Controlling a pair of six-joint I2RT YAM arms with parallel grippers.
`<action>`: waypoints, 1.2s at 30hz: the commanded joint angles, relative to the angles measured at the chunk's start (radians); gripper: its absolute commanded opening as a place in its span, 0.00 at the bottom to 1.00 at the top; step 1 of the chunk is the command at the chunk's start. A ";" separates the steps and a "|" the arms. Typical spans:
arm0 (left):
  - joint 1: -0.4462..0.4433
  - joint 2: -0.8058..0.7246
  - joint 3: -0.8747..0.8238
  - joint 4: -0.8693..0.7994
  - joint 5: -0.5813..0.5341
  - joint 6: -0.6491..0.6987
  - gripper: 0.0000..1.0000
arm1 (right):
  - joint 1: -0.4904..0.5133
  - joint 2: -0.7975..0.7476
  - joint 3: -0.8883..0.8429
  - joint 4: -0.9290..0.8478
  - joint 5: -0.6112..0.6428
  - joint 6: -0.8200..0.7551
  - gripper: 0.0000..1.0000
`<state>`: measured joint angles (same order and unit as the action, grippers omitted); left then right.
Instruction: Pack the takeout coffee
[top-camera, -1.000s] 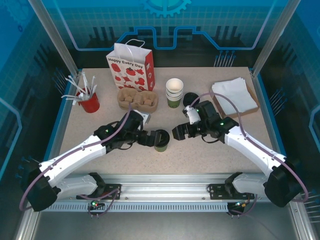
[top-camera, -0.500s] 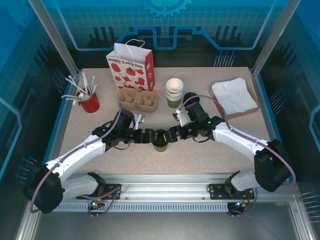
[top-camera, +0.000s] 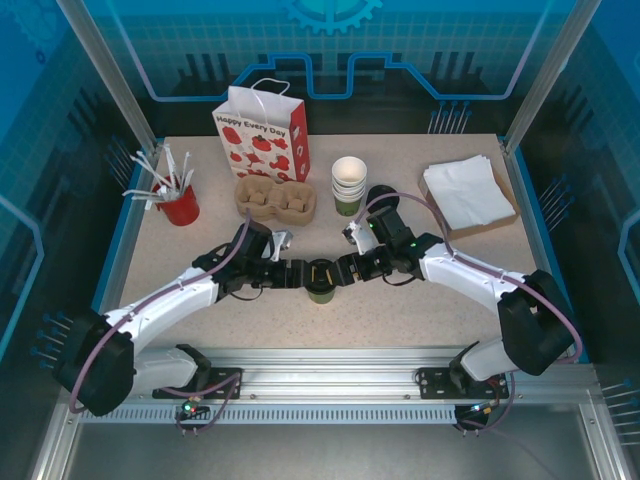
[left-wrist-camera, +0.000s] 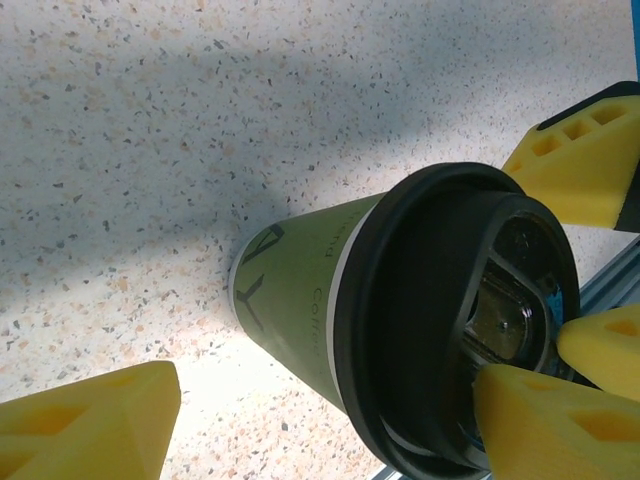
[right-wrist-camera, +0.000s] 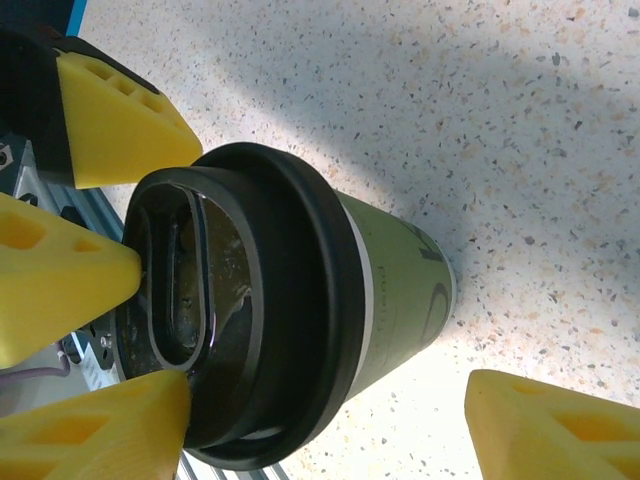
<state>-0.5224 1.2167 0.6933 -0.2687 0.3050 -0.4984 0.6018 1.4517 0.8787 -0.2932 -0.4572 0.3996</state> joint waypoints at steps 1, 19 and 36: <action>0.009 0.020 -0.047 0.006 -0.020 -0.009 0.78 | 0.005 0.032 -0.041 -0.032 0.035 -0.012 0.71; 0.009 -0.002 -0.160 0.075 -0.032 -0.085 0.77 | -0.011 0.036 -0.058 -0.047 0.048 -0.028 0.65; 0.010 -0.048 0.021 0.028 -0.011 -0.067 0.85 | -0.021 -0.031 0.119 -0.119 0.024 0.012 0.77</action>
<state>-0.5198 1.1862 0.6605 -0.1944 0.3035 -0.5938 0.5945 1.4532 0.9600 -0.3645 -0.4438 0.4107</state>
